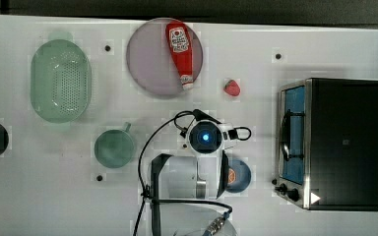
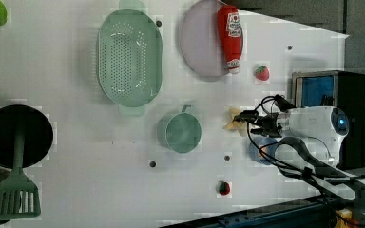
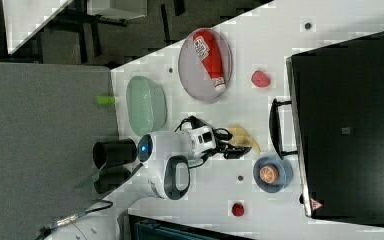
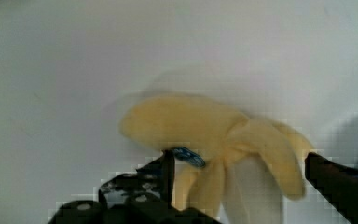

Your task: Pick Banana and place it in mug.

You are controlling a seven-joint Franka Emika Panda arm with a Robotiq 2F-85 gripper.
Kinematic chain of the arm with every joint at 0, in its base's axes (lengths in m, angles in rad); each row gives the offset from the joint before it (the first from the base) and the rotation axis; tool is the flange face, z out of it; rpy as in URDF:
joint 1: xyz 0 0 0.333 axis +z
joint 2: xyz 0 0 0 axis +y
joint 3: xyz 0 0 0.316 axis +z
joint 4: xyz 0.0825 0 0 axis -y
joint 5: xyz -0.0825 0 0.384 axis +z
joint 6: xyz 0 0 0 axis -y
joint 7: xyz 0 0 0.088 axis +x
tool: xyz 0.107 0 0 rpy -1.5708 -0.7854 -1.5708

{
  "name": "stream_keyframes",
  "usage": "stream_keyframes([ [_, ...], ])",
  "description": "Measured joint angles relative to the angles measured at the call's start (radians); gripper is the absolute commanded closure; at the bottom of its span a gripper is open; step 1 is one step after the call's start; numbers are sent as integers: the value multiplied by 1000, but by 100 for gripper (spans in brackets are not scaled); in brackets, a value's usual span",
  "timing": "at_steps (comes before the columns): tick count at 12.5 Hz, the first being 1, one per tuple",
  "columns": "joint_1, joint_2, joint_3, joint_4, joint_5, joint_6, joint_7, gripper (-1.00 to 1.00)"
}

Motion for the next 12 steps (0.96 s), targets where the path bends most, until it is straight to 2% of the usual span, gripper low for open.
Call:
stream_keyframes([
  [1,0,13,3,0,0,11,-6,-100],
  [2,1,21,12,0,2,12,-9,-90],
  [3,2,27,23,2,15,17,-9,-49],
  [4,4,33,29,8,20,17,-10,-34],
  [7,23,33,31,10,13,23,-14,34],
  [10,32,34,24,6,23,37,-18,34],
  [12,19,23,28,14,6,38,-23,34],
])
